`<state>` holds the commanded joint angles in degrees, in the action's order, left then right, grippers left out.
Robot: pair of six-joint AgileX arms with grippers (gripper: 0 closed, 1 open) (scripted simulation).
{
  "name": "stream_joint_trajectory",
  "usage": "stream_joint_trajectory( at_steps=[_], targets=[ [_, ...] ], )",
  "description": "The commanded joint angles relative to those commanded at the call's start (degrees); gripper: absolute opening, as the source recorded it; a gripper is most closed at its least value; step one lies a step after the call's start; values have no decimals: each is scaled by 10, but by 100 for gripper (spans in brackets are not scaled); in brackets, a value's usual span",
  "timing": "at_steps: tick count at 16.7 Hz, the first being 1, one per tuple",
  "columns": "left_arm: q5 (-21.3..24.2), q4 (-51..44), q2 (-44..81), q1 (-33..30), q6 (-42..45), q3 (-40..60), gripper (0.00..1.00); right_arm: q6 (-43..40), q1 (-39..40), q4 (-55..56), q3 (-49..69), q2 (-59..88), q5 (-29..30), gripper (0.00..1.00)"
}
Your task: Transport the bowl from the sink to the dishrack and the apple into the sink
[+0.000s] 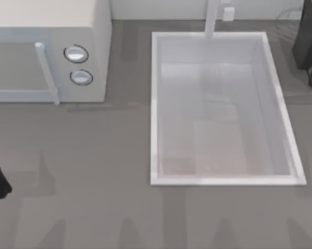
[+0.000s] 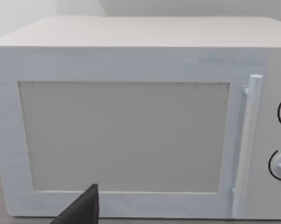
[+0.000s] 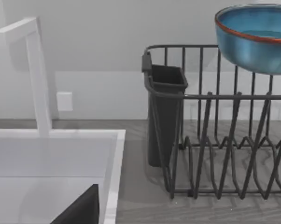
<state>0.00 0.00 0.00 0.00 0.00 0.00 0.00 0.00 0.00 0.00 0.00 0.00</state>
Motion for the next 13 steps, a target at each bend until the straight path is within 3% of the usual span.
stream_joint_trajectory(
  at_steps=[7, 13],
  targets=[
    [0, 0, 0, 0, 0, 0, 100, -6, -8, -48, 60, 61, -1, 100],
    [0, 0, 0, 0, 0, 0, 100, -33, -40, -223, 274, 333, 0, 100]
  ],
)
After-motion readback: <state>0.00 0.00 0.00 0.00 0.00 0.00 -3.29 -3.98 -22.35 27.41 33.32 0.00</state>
